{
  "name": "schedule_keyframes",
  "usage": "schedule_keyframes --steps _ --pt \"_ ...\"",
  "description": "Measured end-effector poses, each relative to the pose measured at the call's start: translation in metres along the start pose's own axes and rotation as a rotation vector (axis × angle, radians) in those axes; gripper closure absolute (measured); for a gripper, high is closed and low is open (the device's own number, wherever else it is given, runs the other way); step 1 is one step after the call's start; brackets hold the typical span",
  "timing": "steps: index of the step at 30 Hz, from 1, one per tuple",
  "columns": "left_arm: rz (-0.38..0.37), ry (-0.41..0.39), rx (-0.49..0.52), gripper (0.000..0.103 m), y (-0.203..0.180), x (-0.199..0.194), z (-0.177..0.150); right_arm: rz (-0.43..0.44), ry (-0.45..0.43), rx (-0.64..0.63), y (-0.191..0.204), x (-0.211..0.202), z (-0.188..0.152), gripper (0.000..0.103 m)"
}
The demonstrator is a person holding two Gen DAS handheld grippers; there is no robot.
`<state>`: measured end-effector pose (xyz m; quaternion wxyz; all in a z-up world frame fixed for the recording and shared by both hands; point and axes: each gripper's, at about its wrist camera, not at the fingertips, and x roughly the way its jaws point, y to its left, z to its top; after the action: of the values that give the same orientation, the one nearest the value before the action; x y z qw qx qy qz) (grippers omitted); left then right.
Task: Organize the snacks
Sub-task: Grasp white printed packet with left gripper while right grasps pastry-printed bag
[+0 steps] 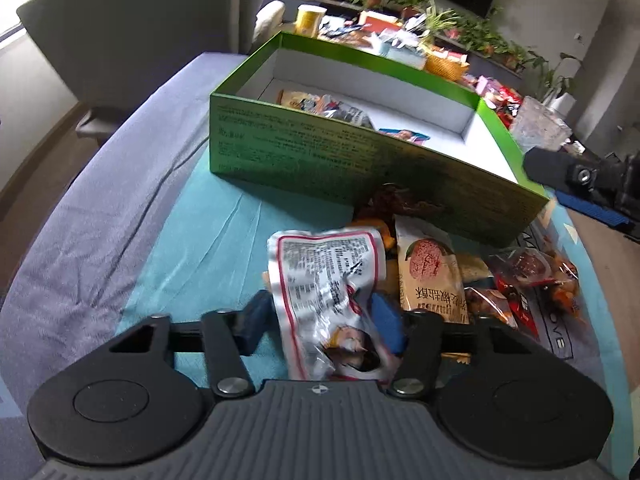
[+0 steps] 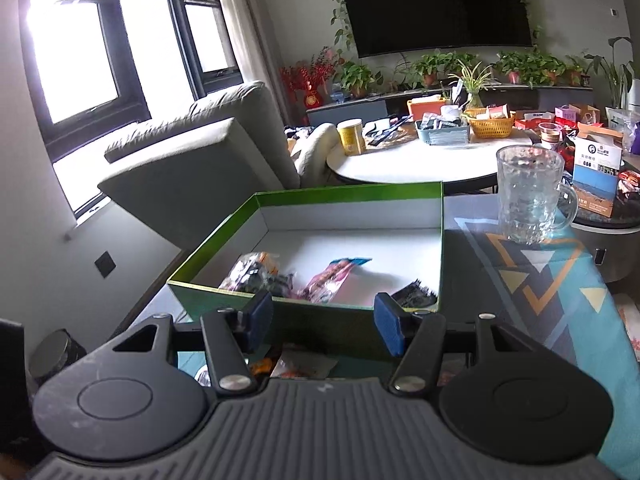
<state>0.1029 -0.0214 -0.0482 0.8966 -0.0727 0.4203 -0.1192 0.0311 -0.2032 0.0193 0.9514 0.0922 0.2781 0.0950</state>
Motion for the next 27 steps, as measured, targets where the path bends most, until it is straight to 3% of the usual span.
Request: schedule_keyframes --steps 5,15,27 --pt "-0.033 -0.037 -0.003 0.060 0.009 -0.011 -0.002 0.011 0.037 0.001 0.004 0.003 -0.010 0.046" --pt "-0.032 -0.149 -0.018 0.060 0.031 -0.044 0.000 0.028 0.144 -0.035 0.026 0.026 -0.025 0.046" --pt "-0.020 -0.211 -0.042 0.060 0.048 -0.055 0.004 -0.058 0.259 -0.046 0.036 0.049 -0.041 0.045"
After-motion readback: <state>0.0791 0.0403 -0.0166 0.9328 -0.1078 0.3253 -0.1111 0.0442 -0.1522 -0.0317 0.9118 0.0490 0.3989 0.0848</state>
